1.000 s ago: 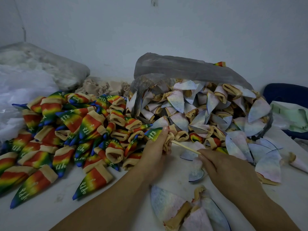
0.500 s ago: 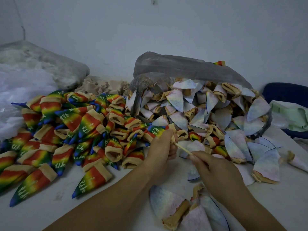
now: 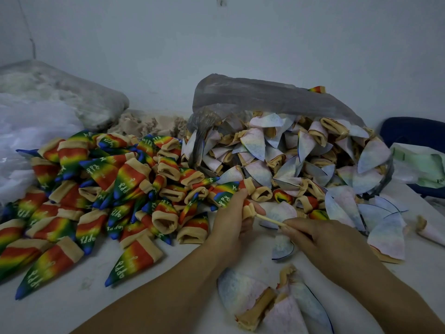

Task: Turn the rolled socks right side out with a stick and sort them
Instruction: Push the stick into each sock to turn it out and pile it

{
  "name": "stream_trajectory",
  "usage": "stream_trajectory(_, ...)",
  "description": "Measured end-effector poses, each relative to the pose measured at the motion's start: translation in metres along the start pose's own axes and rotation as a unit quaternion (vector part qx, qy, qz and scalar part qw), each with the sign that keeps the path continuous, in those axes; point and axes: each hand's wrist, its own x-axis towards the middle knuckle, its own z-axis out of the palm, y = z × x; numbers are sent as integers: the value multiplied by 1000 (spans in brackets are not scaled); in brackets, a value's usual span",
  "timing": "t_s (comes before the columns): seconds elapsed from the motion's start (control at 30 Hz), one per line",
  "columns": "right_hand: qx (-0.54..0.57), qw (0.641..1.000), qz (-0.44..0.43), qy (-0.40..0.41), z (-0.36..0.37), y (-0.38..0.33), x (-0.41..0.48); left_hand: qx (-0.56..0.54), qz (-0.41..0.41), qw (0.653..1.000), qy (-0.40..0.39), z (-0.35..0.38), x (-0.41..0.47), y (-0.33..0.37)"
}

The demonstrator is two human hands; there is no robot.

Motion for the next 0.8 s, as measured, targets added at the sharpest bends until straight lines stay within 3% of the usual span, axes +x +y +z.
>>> stream_trajectory(0.27, 12, 998, 37, 47, 14, -20, -1, -16, -6, 999, 45, 14, -3, 5)
stream_trajectory(0.43, 140, 980, 135, 44, 30, -34, -1, -20, 13, 998, 58, 15, 1, 6)
stream_trajectory(0.7, 36, 998, 21, 39, 11, -6, 3, 5, -6, 1000, 9, 7, -3, 4)
stream_trajectory(0.8, 33, 998, 16, 44, 7, 4, 4, 45, -32, 998, 37, 10, -6, 3)
